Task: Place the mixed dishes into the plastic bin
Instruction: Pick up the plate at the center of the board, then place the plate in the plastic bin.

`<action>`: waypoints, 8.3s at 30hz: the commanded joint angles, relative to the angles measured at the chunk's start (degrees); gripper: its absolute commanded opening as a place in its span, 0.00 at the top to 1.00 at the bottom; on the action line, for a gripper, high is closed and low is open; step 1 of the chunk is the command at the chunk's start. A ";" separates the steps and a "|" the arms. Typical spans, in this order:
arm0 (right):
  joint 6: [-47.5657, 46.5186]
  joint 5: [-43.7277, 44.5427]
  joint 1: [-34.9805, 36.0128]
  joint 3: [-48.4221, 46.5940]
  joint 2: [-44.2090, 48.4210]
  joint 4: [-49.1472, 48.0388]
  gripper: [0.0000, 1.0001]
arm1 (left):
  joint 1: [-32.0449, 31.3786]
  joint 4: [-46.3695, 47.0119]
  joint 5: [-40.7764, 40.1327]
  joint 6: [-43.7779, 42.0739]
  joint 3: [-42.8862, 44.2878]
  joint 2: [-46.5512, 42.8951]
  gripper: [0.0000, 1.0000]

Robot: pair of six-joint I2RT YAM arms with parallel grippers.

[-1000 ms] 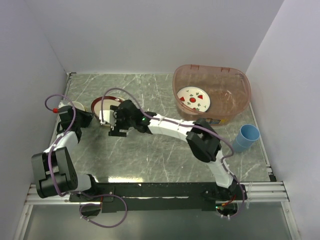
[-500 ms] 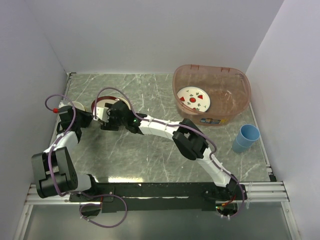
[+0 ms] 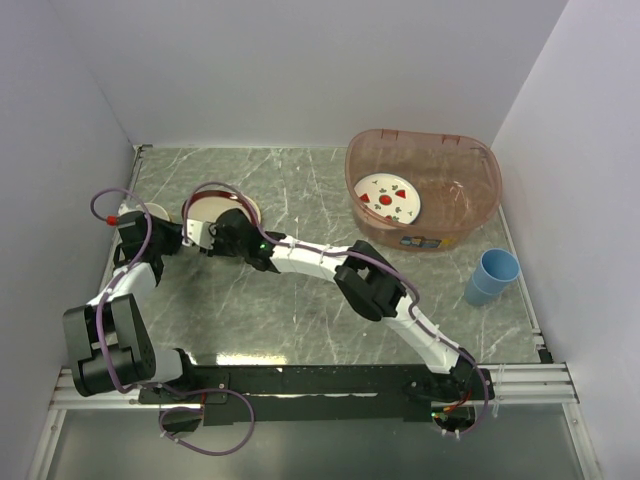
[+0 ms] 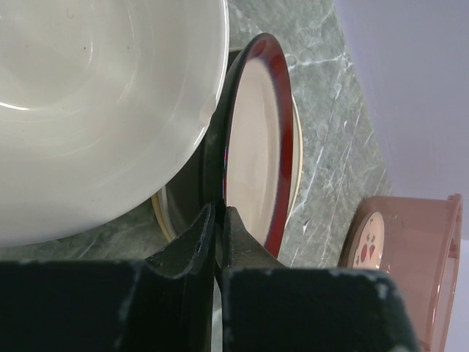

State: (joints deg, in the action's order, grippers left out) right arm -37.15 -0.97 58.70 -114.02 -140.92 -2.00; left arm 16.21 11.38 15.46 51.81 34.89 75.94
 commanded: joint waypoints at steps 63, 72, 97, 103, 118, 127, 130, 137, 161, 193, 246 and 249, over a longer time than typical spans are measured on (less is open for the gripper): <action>-27.45 4.66 -0.60 6.96 51.53 36.80 1.00 | 1.99 -19.20 -11.69 -18.85 5.45 -30.68 0.01; -32.37 12.22 -1.13 16.01 63.39 39.18 1.00 | 1.90 -18.67 -8.70 -18.94 5.27 -29.71 0.01; -51.36 -4.98 -34.50 52.92 88.98 15.10 1.00 | 1.37 -17.79 -4.48 -18.59 5.18 -28.66 0.01; -52.58 -13.25 -42.60 54.33 86.61 14.22 1.00 | 1.37 -17.79 -4.48 -18.59 5.18 -28.83 0.01; -56.81 -24.07 -51.75 41.25 69.74 26.44 1.00 | 1.28 -17.88 -5.00 -18.85 5.27 -29.01 0.01; -58.13 -24.95 -53.51 37.47 60.52 26.43 1.00 | 1.28 -18.14 -5.44 -19.03 5.27 -28.57 0.01; -57.95 -24.87 -53.60 36.15 58.23 26.79 1.00 | 1.28 -18.23 -5.71 -19.12 5.36 -28.22 0.01; -58.48 -25.13 -53.60 32.63 52.86 28.63 1.00 | 1.37 -18.41 -5.80 -19.29 5.45 -27.52 0.01; -58.65 -25.40 -52.46 32.02 46.62 32.58 1.00 | 1.37 -18.76 -6.50 -19.64 5.62 -26.37 0.01; -57.95 -21.18 -48.41 30.70 41.17 32.76 1.00 | 1.28 -18.76 -6.67 -19.82 5.80 -25.93 0.01; -47.49 -23.11 -47.71 30.70 32.91 38.74 0.69 | 1.37 -19.11 -7.38 -20.08 5.89 -25.14 0.01; -46.79 -23.46 -47.62 30.70 32.12 38.48 0.71 | 1.28 -19.11 -7.38 -20.08 5.89 -25.05 0.01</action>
State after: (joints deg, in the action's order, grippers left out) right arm -83.18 -23.83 10.31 -81.93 -106.34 36.05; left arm 17.63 -8.91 8.84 32.56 40.18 50.54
